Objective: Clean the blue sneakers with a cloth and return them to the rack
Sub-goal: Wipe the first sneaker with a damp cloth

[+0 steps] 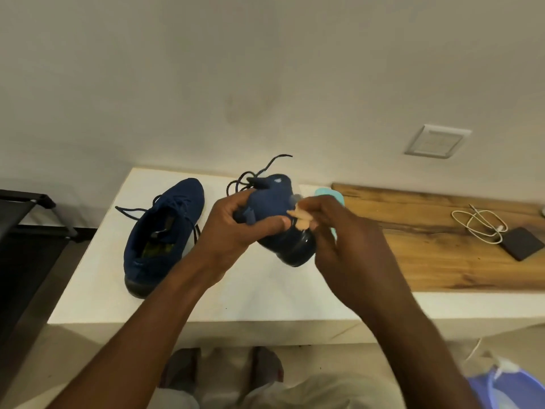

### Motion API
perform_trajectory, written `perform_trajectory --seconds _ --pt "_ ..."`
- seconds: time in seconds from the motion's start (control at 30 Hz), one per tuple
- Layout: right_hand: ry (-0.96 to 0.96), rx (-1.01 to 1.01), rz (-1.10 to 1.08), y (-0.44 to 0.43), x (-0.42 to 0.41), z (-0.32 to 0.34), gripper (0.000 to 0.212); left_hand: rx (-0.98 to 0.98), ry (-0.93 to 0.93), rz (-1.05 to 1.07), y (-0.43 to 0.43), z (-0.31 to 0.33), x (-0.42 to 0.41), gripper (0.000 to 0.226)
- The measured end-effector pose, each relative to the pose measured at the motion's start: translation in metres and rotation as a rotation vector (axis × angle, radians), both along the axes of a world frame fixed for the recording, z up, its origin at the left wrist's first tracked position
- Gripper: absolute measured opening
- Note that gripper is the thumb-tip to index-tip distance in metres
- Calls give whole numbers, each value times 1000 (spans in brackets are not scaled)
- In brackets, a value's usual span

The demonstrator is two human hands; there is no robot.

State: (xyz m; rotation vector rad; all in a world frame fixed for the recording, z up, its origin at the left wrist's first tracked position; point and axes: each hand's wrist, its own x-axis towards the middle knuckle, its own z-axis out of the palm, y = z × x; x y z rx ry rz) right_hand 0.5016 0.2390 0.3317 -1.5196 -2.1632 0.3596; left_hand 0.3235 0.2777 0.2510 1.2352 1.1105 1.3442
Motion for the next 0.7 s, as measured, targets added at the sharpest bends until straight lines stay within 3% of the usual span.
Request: perform_trajectory --seconds 0.07,0.17,0.4,0.5,0.7 --pt "-46 -13 -64 -2 -4 -20 29 -53 7 -14 0 -19 -3 53" --pt "95 8 -135 -1 -5 -44 21 -123 -9 -39 -4 -34 -5 55" --pt "227 78 -62 -5 -8 -71 22 -277 -49 -116 -21 -32 -16 63" --pt "325 20 -52 -6 -12 -89 24 -320 -97 -83 -31 -37 -19 54" --pt "480 -149 -133 13 -18 -119 30 -448 -42 -80 -39 -52 -25 75"
